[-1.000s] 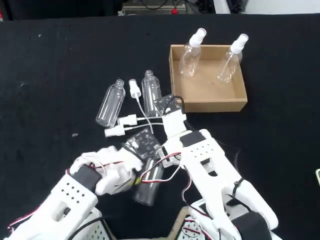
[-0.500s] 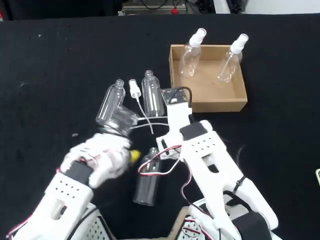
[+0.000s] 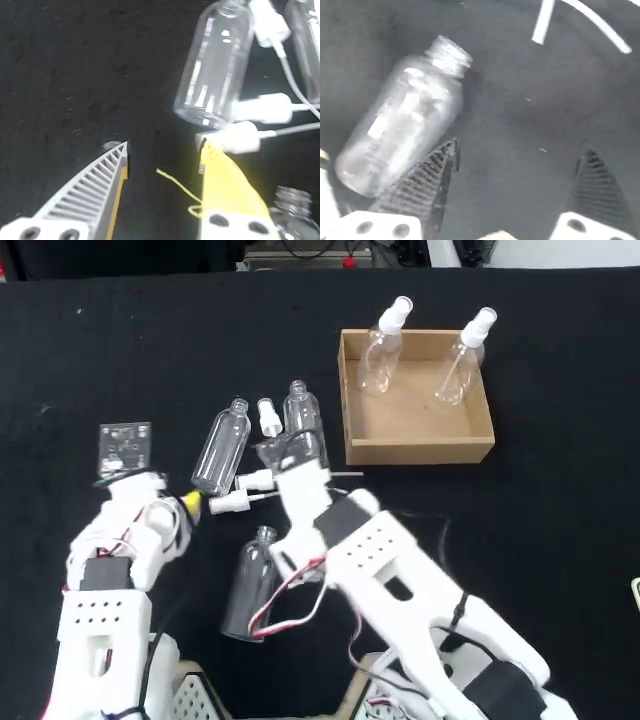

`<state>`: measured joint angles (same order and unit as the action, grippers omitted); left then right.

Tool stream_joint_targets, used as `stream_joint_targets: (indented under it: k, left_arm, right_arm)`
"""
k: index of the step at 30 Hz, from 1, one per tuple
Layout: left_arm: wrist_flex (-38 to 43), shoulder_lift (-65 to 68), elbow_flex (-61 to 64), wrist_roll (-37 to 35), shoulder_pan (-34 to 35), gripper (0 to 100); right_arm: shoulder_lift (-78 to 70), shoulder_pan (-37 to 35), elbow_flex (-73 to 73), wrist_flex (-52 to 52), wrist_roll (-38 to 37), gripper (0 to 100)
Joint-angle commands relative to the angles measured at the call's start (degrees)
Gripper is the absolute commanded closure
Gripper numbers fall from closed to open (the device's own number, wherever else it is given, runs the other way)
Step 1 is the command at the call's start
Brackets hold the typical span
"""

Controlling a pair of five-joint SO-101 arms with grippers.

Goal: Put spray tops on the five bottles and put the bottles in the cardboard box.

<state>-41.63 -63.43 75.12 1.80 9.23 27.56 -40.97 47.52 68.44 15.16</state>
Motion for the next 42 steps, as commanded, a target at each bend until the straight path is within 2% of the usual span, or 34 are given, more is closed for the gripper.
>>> stream_joint_targets:
  k: [1, 4, 8, 12, 19, 26, 34, 40, 42]
  left_arm:
    - [2.9, -0.6, -1.4, -2.2, 8.0, 77]
    - [6.0, -0.6, -1.0, -8.2, 16.1, 77]
    - [7.0, -0.6, -1.0, -13.0, 21.9, 77]
    - [7.1, -0.6, -0.9, -13.3, 22.0, 77]
    - [7.2, -0.6, -0.9, -13.2, 22.0, 77]
    - [7.2, -0.6, -0.9, -13.2, 21.9, 77]
    - [6.9, -0.6, -0.9, -13.3, 21.9, 77]
    - [6.9, -0.6, -0.9, -13.5, 21.9, 77]
    - [6.9, -0.6, -0.9, -13.5, 21.9, 77]
  right_arm:
    - [2.7, -5.5, -2.7, -6.2, 9.7, 56.2]
    - [2.7, -9.9, -1.5, -13.2, 15.0, 55.0]
    - [2.7, -11.5, 2.4, -19.8, 21.1, 61.9]
    - [2.7, -10.8, 5.5, -20.7, 24.8, 64.8]
    - [2.7, -6.2, 8.4, -20.9, 24.7, 64.8]
    - [2.6, -7.8, 8.9, -21.8, 24.3, 64.8]
    - [2.6, -9.6, 16.5, -33.8, 24.3, 64.8]
    - [2.6, -9.6, 17.9, -34.3, 24.3, 65.3]
    - [2.6, -9.6, 19.0, -34.6, 24.3, 68.5]
